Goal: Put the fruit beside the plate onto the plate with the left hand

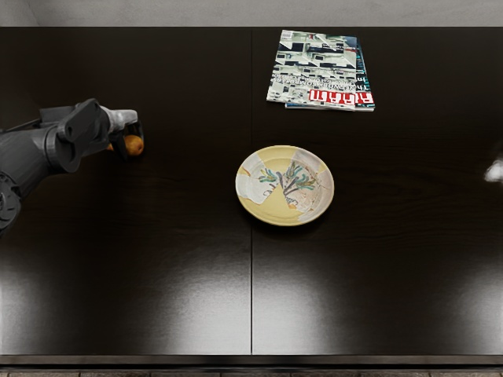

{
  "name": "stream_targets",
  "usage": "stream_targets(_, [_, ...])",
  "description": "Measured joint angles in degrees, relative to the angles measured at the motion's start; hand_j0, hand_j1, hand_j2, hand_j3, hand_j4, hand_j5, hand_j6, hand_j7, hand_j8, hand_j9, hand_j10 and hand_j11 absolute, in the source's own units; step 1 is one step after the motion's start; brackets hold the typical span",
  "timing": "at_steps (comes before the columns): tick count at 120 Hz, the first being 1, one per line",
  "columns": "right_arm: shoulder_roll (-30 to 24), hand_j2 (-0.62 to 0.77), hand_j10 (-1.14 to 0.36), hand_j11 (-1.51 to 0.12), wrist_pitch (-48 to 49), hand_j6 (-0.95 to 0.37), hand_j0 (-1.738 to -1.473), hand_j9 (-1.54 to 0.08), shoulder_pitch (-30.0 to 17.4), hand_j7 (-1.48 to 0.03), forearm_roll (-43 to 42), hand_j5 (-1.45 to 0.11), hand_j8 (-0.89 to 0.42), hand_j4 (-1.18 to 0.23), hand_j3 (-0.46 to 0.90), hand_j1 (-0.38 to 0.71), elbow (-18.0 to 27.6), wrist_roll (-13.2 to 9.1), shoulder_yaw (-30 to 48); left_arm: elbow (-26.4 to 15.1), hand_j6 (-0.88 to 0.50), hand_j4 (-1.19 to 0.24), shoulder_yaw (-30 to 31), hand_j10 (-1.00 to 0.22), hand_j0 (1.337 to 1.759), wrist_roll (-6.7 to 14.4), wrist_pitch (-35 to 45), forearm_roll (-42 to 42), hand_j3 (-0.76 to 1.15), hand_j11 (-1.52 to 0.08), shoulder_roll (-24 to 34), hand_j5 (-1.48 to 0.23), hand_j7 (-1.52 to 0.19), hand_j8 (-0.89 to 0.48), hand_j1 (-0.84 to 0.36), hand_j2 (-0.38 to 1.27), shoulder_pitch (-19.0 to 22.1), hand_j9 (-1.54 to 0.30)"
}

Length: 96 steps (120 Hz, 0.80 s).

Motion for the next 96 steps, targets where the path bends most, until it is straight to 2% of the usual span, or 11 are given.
stream_targets(16, [0.0,0.0,0.0,0.0,0.0,0.0,-1.658,0.0,0.0,0.0,-0.02,0.0,0.0,0.0,0.0,-0.35,0.01,0.0,0.0,-0.16,-0.33,-0.52,0.05,-0.4,1.655,0.04,-0.16,-0.02,0.15,-1.02,0.06,-0.92,-1.04,-0.44,-0.29,-0.03,-0.19,-0.9])
stream_targets(27, [0.0,0.0,0.0,0.0,0.0,0.0,-1.658,0.0,0.0,0.0,-0.01,0.0,0.0,0.0,0.0,-0.35,0.02,0.0,0.0,-0.31,-0.38,-0.52,-0.25,-0.42,1.652,-0.12,-0.49,-0.6,0.09,-1.03,0.13,-0.96,-1.04,-0.44,-0.31,0.07,-0.89,-0.96])
stream_targets(36, [0.0,0.0,0.0,0.0,0.0,0.0,-1.658,0.0,0.0,0.0,-0.01,0.0,0.0,0.0,0.0,-0.35,0.01,0.0,0.0,-0.38,-0.39,-0.52,-0.44,-0.45,1.65,-0.19,-1.16,-1.05,0.06,-1.04,0.0,-0.99,-1.05,-0.43,-0.29,0.05,-1.85,-0.99])
stream_targets(49, [0.0,0.0,0.0,0.0,0.0,0.0,-1.658,0.0,0.0,0.0,-0.02,0.0,0.0,0.0,0.0,-0.35,0.01,0.0,0.0,-0.92,-0.4,-0.51,-0.79,-0.49,1.649,-0.21,-2.71,-1.4,0.04,-1.05,-0.01,-1.02,-1.06,-0.45,-0.31,0.1,-3.59,-1.02])
stream_targets(59, [0.0,0.0,0.0,0.0,0.0,0.0,-1.658,0.0,0.0,0.0,-0.01,0.0,0.0,0.0,0.0,-0.35,0.02,0.0,0.0,-1.26,-0.41,-0.49,-1.22,-0.53,1.65,-0.25,-4.95,-1.84,0.03,-1.05,0.05,-1.03,-1.06,-0.45,-0.33,0.21,-5.13,-1.03])
stream_targets(71, [0.0,0.0,0.0,0.0,0.0,0.0,-1.658,0.0,0.0,0.0,-0.03,0.0,0.0,0.0,0.0,-0.35,0.01,-0.01,0.0,-1.57,-0.4,-0.49,-1.66,-0.56,1.65,-0.27,-9.57,-2.6,0.02,-1.04,0.07,-1.05,-1.07,-0.45,-0.34,0.27,-7.39,-1.03])
stream_targets(83, [0.0,0.0,0.0,0.0,0.0,0.0,-1.658,0.0,0.0,0.0,-0.01,0.0,0.0,0.0,0.0,-0.35,0.0,0.0,0.0,-2.07,-0.4,-0.48,-1.85,-0.6,1.651,-0.29,-14.35,-3.99,0.01,-1.04,-0.05,-1.05,-1.06,-0.47,-0.34,0.23,-9.48,-1.03])
stream_targets(96, [0.0,0.0,0.0,0.0,0.0,0.0,-1.658,0.0,0.0,0.0,-0.02,0.0,0.0,0.0,0.0,-0.35,0.01,0.01,0.0,-3.02,-0.43,-0.48,-2.3,-0.66,1.651,-0.31,-16.57,-5.94,0.01,-1.04,-0.63,-1.05,-1.05,-0.49,-0.36,0.32,-11.52,-1.03])
